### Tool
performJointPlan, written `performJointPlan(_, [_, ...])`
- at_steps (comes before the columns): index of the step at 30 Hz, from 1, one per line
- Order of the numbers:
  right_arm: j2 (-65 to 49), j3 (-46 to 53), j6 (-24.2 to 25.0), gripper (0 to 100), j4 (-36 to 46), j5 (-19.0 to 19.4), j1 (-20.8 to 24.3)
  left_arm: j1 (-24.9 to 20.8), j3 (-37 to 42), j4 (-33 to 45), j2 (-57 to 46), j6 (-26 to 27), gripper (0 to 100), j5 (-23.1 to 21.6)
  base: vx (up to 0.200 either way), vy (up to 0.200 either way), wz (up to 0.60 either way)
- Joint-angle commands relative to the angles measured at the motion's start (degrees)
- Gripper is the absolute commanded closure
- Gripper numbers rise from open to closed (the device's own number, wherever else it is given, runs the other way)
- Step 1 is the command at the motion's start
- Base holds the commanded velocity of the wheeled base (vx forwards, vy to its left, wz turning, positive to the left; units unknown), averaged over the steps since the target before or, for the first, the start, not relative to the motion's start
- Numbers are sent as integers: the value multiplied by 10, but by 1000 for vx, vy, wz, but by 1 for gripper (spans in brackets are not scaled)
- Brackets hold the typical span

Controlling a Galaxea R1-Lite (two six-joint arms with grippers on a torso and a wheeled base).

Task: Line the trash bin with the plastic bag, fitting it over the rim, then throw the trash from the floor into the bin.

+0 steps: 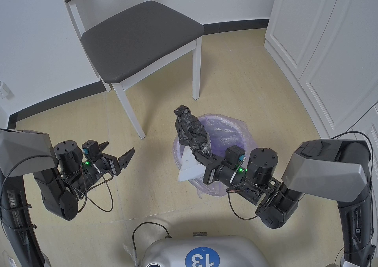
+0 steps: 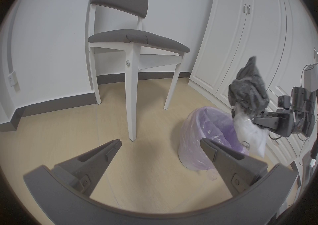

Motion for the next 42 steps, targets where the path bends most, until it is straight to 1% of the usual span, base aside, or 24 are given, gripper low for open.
performJointPlan(1, [-8, -20, 14, 100, -3, 5, -40, 7, -4, -10, -2, 0, 0, 0, 0, 0, 0])
performJointPlan(9, [50, -84, 13, 100, 16, 6, -68, 8, -2, -10, -4, 0, 0, 0, 0, 0, 0])
performJointPlan(14, [60, -96, 13, 100, 36, 6, -71, 8, -3, -10, -5, 0, 0, 0, 0, 0, 0])
performJointPlan(16, [89, -132, 12, 100, 40, 6, -83, 9, -3, -10, -5, 0, 0, 0, 0, 0, 0])
performJointPlan(21, [113, -157, 12, 100, 46, 14, -100, 9, -3, -10, -5, 0, 0, 0, 0, 0, 0])
performJointPlan(27, [126, -162, 12, 100, 47, 20, -104, 9, -3, -10, -3, 0, 0, 0, 0, 0, 0])
performJointPlan(31, [150, -183, 12, 100, 53, 21, -105, 8, -3, -10, -1, 0, 0, 0, 0, 0, 0])
performJointPlan(38, [170, -234, 13, 100, 90, 21, -106, 9, -6, -10, 0, 0, 0, 0, 0, 0, 0])
performJointPlan(42, [176, -241, 12, 100, 104, 21, -106, 9, -7, -10, 0, 0, 0, 0, 0, 0, 0])
